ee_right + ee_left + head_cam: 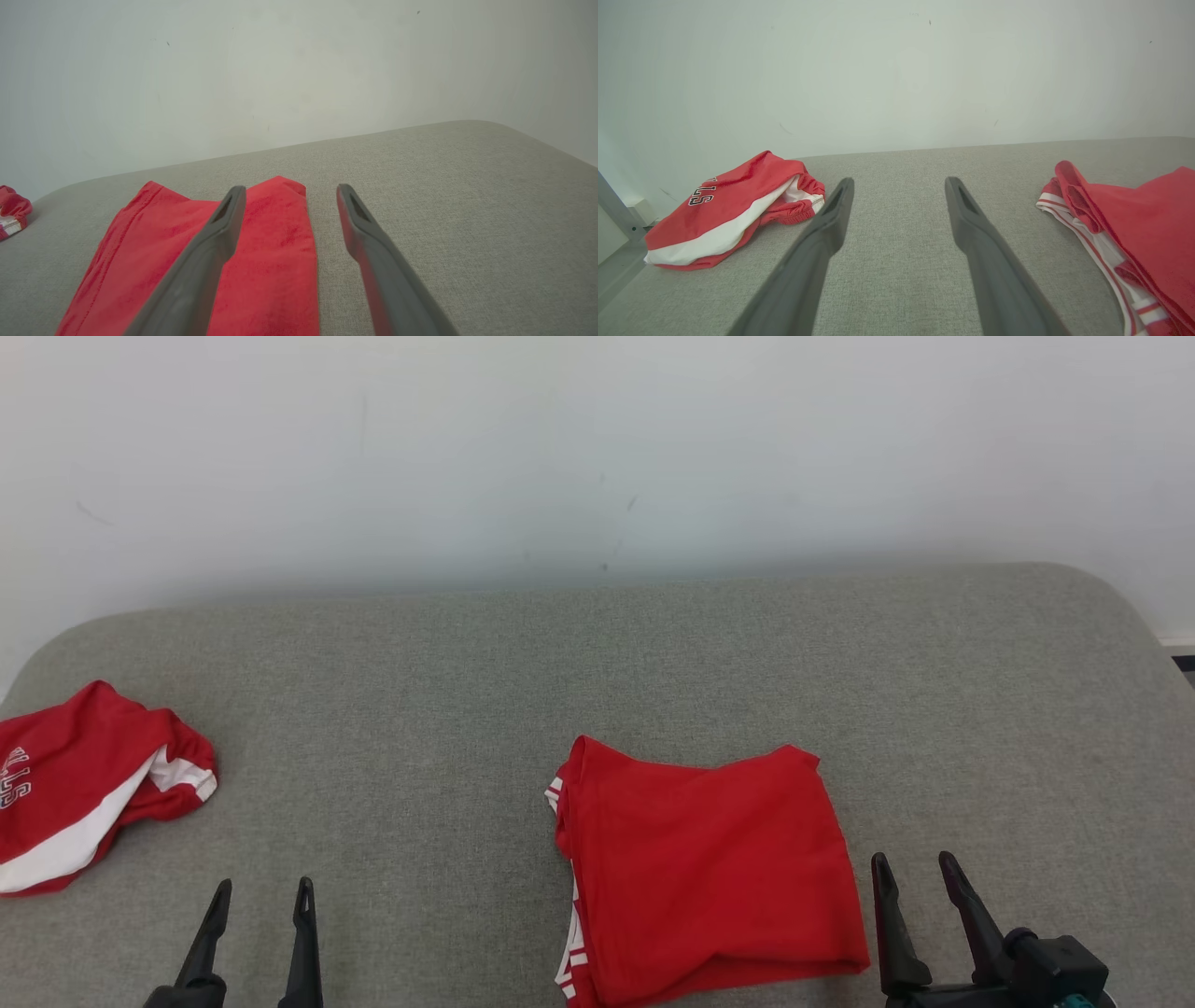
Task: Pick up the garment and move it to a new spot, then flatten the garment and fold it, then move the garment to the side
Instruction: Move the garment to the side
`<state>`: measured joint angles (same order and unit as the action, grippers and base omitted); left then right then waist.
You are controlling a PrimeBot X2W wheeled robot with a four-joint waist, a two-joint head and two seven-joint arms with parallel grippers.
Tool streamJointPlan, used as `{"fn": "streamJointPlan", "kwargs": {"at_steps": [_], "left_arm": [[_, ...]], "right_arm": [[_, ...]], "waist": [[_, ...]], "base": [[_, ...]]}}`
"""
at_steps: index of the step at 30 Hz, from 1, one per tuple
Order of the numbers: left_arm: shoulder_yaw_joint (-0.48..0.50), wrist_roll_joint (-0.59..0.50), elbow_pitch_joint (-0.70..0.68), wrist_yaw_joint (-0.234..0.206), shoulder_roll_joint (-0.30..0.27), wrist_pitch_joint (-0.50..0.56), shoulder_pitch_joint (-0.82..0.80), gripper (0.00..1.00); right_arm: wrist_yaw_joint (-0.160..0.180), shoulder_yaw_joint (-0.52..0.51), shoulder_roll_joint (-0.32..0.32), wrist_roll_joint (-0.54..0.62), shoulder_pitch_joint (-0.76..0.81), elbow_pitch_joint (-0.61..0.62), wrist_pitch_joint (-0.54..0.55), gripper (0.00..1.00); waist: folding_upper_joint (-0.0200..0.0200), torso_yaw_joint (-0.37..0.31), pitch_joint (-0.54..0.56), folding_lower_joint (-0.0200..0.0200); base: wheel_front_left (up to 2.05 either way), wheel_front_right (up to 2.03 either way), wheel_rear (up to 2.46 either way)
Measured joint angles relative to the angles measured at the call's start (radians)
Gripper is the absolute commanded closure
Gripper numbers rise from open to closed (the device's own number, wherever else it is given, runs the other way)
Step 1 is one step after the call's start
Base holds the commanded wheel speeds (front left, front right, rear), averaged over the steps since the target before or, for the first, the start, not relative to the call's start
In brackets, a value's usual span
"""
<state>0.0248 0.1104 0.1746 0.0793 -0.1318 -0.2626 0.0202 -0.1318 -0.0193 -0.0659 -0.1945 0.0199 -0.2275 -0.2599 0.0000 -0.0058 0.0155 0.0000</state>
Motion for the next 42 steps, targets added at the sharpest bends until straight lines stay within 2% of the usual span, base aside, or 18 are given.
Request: {"fn": "streamJointPlan", "kwargs": {"at_steps": [32,42], "left_arm": [[0.001,0.001,0.001,0.0,-0.001,0.0,0.0,0.0],[-0.011,0.001,-0.014,0.001,0.0,0.0,-0.007,0.0]], "right_arm": [[0.0,-0.003,-0.005,0.003,-0.001,-0.012,0.0,0.0],[0.0,-0.018,-0.044,0.009,-0.059,-0.016,0.053,0.0]], "waist": [[0.0,0.006,-0.001,0.0],[0.0,0.027,-0.03,0.0]], "base": [[0.0,0.0,0.0],[0.0,0.0,0.0]]}}
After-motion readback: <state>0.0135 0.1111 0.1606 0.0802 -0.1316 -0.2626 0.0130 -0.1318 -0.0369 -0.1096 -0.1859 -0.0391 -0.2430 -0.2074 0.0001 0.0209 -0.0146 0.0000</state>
